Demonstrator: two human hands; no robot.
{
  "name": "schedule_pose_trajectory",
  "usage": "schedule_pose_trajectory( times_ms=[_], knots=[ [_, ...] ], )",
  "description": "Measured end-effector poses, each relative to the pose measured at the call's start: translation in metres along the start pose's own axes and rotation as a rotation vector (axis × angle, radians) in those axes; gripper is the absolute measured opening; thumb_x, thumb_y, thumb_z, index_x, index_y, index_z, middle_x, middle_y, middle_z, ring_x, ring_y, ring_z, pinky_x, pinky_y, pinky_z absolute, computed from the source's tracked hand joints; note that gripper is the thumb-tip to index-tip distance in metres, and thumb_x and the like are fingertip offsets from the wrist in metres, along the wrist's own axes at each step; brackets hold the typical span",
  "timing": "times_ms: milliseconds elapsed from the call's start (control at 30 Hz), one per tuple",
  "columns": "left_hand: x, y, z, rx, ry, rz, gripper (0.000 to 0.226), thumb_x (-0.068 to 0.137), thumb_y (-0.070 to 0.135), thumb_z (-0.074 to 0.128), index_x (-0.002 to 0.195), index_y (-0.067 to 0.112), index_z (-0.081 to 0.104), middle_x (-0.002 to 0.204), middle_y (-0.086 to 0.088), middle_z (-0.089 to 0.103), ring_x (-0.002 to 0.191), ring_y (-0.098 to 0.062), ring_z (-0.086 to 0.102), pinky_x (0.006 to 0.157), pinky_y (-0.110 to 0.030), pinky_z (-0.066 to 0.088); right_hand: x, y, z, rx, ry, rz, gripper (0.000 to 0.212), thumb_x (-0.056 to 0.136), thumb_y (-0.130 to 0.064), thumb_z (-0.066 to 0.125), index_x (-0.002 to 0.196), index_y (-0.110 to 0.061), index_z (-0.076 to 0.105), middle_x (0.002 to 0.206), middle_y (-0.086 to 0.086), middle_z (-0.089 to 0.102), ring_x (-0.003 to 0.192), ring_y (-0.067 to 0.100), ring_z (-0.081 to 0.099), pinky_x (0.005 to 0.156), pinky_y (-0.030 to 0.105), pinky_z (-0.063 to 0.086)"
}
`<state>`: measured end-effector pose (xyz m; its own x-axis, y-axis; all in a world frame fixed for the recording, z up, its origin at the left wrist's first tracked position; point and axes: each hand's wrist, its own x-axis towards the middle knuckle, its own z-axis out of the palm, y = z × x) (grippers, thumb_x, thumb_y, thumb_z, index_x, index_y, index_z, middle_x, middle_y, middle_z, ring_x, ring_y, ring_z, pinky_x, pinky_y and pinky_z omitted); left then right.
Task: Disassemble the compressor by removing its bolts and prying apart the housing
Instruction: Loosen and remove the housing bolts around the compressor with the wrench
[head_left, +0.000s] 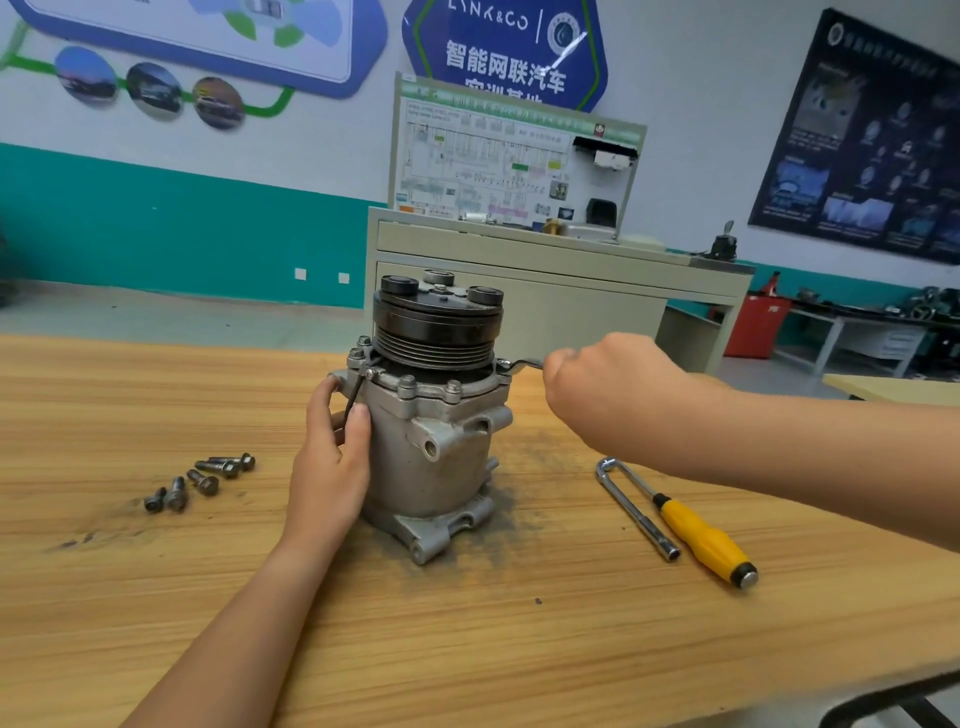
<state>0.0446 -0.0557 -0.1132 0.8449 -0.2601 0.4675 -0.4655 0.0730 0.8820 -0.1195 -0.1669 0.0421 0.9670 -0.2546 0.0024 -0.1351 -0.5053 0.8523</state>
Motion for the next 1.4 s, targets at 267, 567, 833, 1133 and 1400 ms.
schedule_pose_trajectory(
  times_ms=[267,567,833,1133,1400],
  knots=[
    [0.001,0.001,0.000,0.000,0.012,-0.011,0.046,0.098,0.038,0.036,0.143,0.030,0.027,0.119,0.012,0.047,0.104,-0.008,0.047,0.086,-0.029,0.036,0.004,0.004,-0.002,-0.063,-0.038,-0.004,0.022,0.095,-0.005,0.042,0.116,-0.004,0.049,0.061,0.003,0.029,0.046,0.014,0.029,0.039,0.022,0.022],
    [0.000,-0.001,0.001,-0.007,-0.004,-0.027,0.046,0.098,0.041,0.035,0.143,0.035,0.026,0.105,0.033,0.043,0.102,-0.001,0.044,0.078,-0.023,0.035,0.039,0.020,0.021,-0.023,-0.082,0.097,0.016,0.093,-0.004,0.040,0.097,-0.013,0.053,0.060,-0.002,0.038,0.047,0.011,0.035,0.040,0.023,0.022],
    [0.002,-0.005,0.000,-0.010,0.003,-0.030,0.045,0.096,0.043,0.034,0.141,0.039,0.026,0.115,0.017,0.047,0.092,0.005,0.048,0.077,-0.026,0.037,0.100,0.018,0.064,0.285,0.348,0.149,0.026,0.094,-0.005,0.040,0.119,-0.009,0.046,0.116,0.009,0.059,0.108,0.025,0.054,0.090,0.033,0.040],
    [0.002,-0.003,0.000,0.000,-0.003,-0.046,0.043,0.098,0.041,0.034,0.140,0.038,0.027,0.103,0.035,0.042,0.087,0.017,0.045,0.078,-0.024,0.033,0.070,0.015,0.060,1.003,0.712,0.381,0.028,0.100,-0.021,0.034,0.116,-0.006,0.052,0.090,0.012,0.065,0.082,0.030,0.061,0.068,0.040,0.047],
    [0.001,-0.001,0.001,-0.011,-0.012,-0.044,0.043,0.099,0.037,0.033,0.142,0.034,0.028,0.100,0.038,0.036,0.076,0.038,0.037,0.069,-0.011,0.030,0.016,0.002,0.055,0.817,0.301,0.334,0.020,0.100,-0.021,0.033,0.110,-0.015,0.049,0.065,-0.001,0.047,0.056,0.013,0.045,0.045,0.026,0.032]
  ],
)
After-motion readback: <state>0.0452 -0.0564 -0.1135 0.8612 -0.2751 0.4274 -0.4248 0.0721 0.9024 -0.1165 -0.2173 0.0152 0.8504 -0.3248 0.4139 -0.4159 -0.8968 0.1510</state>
